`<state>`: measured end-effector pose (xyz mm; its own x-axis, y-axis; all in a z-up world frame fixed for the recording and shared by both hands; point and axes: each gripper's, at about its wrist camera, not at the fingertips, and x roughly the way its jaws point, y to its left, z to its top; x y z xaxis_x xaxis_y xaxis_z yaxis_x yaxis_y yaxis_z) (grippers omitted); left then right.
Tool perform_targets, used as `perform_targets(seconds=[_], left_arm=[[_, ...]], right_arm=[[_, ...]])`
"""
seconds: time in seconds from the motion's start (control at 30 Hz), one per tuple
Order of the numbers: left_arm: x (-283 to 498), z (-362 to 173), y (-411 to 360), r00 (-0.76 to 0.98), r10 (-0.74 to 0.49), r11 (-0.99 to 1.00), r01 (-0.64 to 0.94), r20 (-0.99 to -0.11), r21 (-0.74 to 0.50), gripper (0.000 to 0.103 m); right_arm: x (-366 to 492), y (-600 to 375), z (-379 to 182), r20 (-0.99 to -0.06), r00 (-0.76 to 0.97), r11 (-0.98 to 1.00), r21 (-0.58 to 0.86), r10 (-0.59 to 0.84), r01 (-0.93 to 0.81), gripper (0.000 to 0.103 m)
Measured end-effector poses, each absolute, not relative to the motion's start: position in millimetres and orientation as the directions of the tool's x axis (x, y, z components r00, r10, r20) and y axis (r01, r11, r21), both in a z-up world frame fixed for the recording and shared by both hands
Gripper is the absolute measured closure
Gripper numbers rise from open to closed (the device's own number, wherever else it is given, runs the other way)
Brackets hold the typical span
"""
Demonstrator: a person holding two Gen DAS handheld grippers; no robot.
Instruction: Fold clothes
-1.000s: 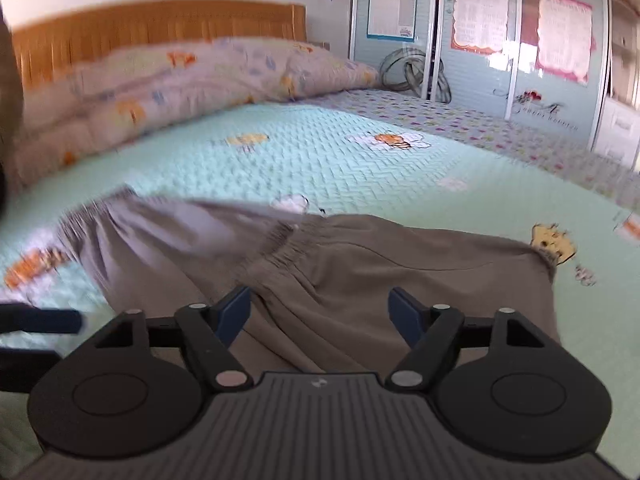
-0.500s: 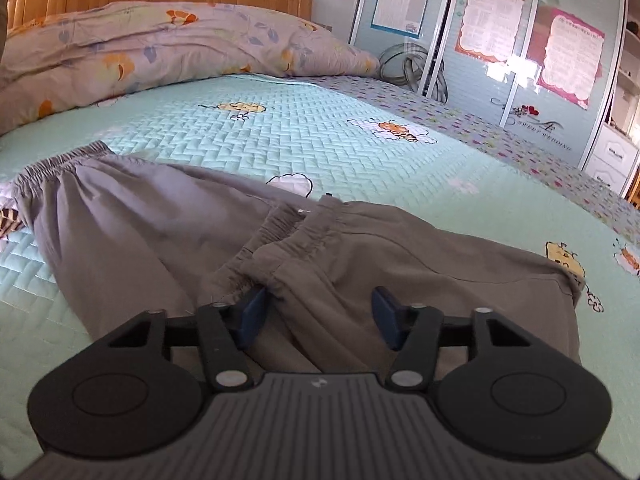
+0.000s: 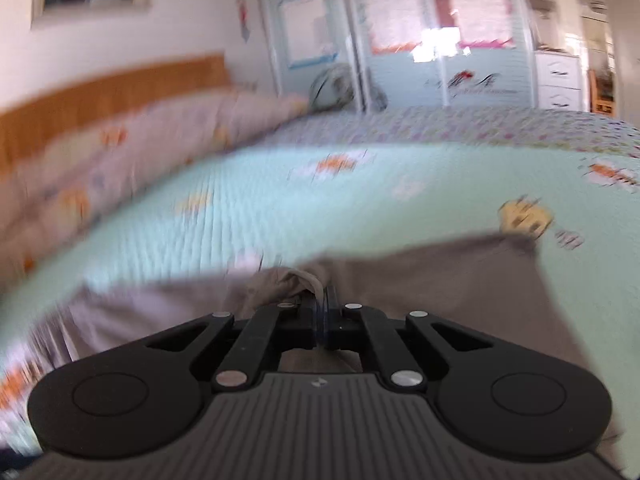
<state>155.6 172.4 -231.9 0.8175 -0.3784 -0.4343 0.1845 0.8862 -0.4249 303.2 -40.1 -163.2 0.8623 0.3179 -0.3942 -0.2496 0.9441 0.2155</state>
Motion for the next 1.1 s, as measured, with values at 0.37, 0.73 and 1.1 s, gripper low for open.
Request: perform_targets(seconds=[0.37, 0.73, 1.1], left_arm=[[139, -206, 124, 0.604, -0.785, 0.550, 0.578, -0.137, -0.604, 0.001], [161, -207, 63, 0.504, -0.851, 0.460, 0.583, -0.147, -0.670, 0.001], [191, -219, 62, 0.523, -0.794, 0.576, 0.484, -0.310, -0.659, 0.001]], right_arm=[[277, -190, -91, -0.251, 0.960, 0.896, 0.445, 0.121, 0.003, 0.100], [261, -345, -137, -0.365, 0.931, 0.753, 0.611, -0.005, 0.244, 0.100], [262, -382, -251, -0.418, 0.903, 0.509, 0.801, 0.100, 0.315, 0.098]])
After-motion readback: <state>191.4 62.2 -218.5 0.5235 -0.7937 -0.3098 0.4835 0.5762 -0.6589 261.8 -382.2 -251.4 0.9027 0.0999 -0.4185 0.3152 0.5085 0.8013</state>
